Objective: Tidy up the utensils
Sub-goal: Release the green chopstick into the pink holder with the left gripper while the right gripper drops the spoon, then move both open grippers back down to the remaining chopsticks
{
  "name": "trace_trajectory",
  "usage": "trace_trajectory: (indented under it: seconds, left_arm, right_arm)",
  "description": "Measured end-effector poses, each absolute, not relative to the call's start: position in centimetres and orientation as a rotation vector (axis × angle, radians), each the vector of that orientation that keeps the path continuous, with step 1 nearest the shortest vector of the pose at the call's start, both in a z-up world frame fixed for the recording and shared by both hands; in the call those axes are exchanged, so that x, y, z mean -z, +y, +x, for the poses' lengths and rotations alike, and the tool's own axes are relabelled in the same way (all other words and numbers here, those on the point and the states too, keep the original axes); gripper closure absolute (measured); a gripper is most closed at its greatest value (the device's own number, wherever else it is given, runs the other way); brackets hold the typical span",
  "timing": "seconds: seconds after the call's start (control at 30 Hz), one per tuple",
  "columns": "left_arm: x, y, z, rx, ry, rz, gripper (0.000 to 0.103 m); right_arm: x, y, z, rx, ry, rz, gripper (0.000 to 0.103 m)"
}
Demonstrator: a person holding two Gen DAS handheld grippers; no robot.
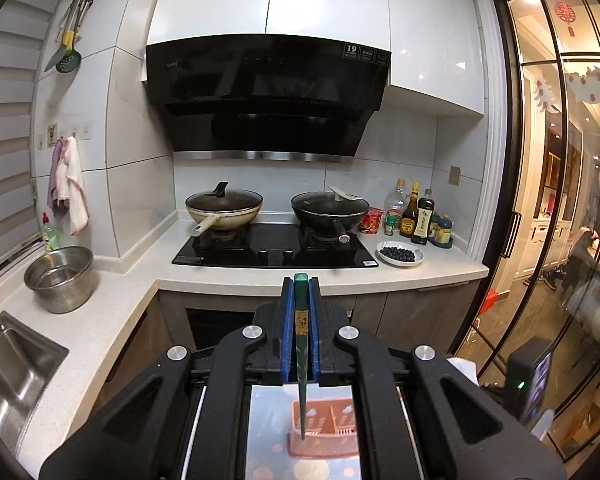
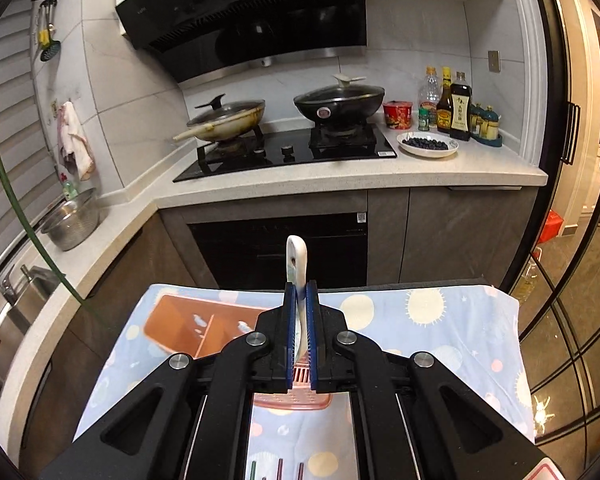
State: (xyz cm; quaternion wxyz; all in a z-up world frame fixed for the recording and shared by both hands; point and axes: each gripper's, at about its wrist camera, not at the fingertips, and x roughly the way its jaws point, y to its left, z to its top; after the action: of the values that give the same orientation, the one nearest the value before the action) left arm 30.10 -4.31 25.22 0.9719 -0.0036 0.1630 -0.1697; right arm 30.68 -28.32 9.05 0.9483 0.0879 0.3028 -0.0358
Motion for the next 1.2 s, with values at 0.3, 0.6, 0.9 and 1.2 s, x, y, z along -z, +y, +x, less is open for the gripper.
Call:
trace_trajectory:
  seconds: [0.3, 0.6, 0.9, 1.2]
  left_arm:
    - [-21.5, -6.9, 35.2, 0.346, 0.449, -0.007, 0.096]
    - [-17.2, -6.3, 37.2, 0.286, 0.558, -0.060, 0.045]
    - [-16.2, -5.2, 33.0, 0.240, 0.516, 0.020, 0.038]
    - [-11.5, -3.6, 27.1, 0.182, 0.573, 0.110, 0.038]
  right_arm:
    - [-4.9, -29.0, 33.5, 0.072, 0.705, 0.183, 0.098]
    - [-3.8, -28.9, 32.8, 0.096, 0.698, 0.178, 0.086]
    - [-5.1, -28.7, 28.6, 0.075, 0.661, 0.179, 0.083]
    - [-4.1, -27.4, 21.6, 0.077, 0.682, 0.162, 0.080]
